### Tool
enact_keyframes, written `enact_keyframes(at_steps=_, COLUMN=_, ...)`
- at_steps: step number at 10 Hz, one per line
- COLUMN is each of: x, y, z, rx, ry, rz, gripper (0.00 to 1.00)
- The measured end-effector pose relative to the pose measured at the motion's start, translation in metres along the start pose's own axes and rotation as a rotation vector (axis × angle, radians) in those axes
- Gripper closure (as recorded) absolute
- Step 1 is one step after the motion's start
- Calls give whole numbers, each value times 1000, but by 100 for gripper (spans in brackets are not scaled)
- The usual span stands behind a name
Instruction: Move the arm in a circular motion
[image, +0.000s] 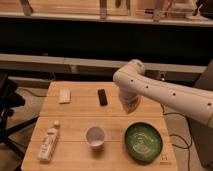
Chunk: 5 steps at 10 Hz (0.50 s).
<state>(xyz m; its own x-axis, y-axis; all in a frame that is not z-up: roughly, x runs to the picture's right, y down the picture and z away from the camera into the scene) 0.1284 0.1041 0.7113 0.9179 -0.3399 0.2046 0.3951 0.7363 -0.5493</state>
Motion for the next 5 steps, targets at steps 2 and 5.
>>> enact_keyframes(at_steps=2, x=1, y=1, z=-2, rx=7, ry=-9, rz=0, gripper=100)
enact_keyframes(at_steps=5, x=-12, y=-18, z=14, rx=-3, ry=-2, rz=-19, gripper=100)
